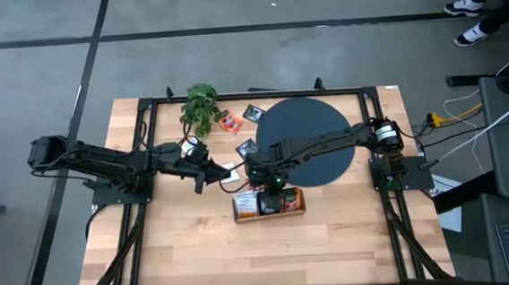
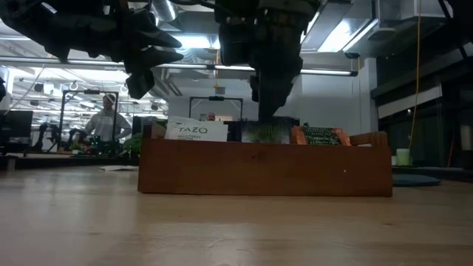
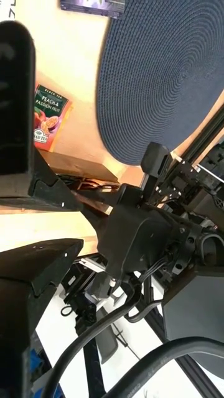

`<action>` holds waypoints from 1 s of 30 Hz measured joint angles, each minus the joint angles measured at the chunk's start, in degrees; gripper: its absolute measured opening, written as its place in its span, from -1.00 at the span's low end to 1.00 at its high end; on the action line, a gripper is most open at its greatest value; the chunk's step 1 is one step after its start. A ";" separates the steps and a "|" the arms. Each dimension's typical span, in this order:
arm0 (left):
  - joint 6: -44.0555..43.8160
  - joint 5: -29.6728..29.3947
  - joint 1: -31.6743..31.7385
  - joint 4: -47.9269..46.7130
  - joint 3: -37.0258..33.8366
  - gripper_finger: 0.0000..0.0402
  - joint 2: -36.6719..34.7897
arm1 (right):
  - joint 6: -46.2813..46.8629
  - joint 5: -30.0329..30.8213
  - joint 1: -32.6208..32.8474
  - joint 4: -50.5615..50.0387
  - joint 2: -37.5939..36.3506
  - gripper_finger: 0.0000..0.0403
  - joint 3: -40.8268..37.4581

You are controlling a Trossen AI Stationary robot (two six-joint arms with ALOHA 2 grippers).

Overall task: Pick & Place Tea
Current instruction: Put the bottom left purple tea bag into the middle section of the wooden organizer, then put the bottom white tea bag into the left section of the wooden organizer

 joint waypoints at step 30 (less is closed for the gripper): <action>5.19 -2.62 -0.25 -10.06 0.30 -0.73 0.00 | 2.87 -0.16 -0.83 16.54 -2.25 -0.44 0.90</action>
